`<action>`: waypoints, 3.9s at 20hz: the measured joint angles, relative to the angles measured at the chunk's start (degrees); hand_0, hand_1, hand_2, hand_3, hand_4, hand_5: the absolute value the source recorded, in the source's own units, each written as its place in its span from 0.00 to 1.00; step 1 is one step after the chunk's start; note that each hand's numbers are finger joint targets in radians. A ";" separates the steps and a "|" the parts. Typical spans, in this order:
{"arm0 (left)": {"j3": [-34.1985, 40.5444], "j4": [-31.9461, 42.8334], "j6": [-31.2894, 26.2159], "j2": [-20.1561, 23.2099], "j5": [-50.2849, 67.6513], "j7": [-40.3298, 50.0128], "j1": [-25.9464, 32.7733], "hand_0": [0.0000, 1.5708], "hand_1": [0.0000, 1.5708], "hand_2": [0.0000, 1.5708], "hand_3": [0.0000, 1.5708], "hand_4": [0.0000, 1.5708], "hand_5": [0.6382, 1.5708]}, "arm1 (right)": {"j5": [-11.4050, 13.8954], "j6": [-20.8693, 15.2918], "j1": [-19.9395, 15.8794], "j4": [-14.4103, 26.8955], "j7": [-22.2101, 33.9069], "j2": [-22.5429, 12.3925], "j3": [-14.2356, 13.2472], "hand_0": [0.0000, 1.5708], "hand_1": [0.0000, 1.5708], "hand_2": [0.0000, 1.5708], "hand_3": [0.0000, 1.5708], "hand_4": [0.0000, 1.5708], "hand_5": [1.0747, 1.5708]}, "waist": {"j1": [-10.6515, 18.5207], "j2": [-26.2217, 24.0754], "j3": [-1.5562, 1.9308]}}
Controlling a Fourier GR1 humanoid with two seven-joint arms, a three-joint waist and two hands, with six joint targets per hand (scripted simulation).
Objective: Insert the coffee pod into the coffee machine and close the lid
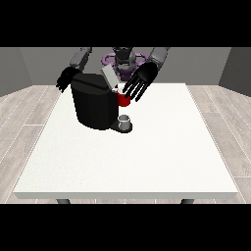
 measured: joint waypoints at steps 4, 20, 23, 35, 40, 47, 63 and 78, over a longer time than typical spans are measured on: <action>-0.07 0.15 -0.51 0.46 -0.57 -0.63 0.33 0.00 0.00 0.00 0.00 0.00 1.00 | 0.00 -0.32 0.00 0.42 -0.19 -0.15 -0.38 0.00 0.00 0.00 0.00 0.24 1.00 | 0.32 -0.10 -0.04; 5.04 -1.75 -1.33 -6.42 5.74 0.89 8.14 0.00 0.00 0.00 0.00 0.05 1.00 | -1.72 0.28 7.34 2.74 -1.57 -0.18 -2.14 0.00 0.00 0.00 0.00 0.25 1.00 | 5.59 -11.30 -0.09; 9.56 -2.02 -1.10 -9.73 11.51 -0.44 11.07 0.00 0.00 0.00 0.00 0.15 1.00 | -2.46 0.72 9.00 2.94 -1.44 -0.74 -3.04 0.00 0.00 0.00 0.00 0.28 1.00 | 7.63 -14.14 -0.13; 17.02 -3.23 -2.22 -18.99 23.88 -4.08 27.55 0.00 0.00 0.00 0.00 0.00 1.00 | -1.68 5.16 13.02 -3.09 2.78 -4.25 -0.19 0.00 0.00 0.00 0.00 0.00 1.00 | 14.24 -27.67 -0.12; 17.39 -5.58 -3.41 -20.93 26.82 -3.97 31.48 0.00 0.00 0.00 0.00 0.00 1.00 | -2.96 7.72 9.95 -5.56 4.97 -6.57 -0.64 0.00 0.00 0.00 0.00 0.00 1.00 | 16.94 -28.11 -0.11; 16.08 -10.26 -5.57 -23.79 31.69 -2.17 36.33 0.00 0.00 0.00 0.00 0.00 1.00 | -1.94 9.69 6.76 -5.99 7.95 -7.46 1.43 0.00 0.00 0.00 0.00 0.15 1.00 | 21.32 -29.14 -0.09; 11.03 -30.74 -5.24 -25.04 39.63 2.70 47.12 0.00 0.00 0.00 0.00 0.00 1.00 | -1.67 12.42 -2.88 1.00 6.71 -7.53 -0.39 0.00 0.00 0.00 0.00 0.00 1.00 | 23.82 -20.14 -0.07; 8.30 -41.91 -3.20 -22.27 42.72 5.68 51.88 0.00 0.00 0.00 0.00 0.00 1.00 | 1.52 12.70 -10.98 10.32 1.67 -6.42 -0.04 0.00 0.00 0.00 0.00 0.00 1.00 | 22.23 -13.70 -0.20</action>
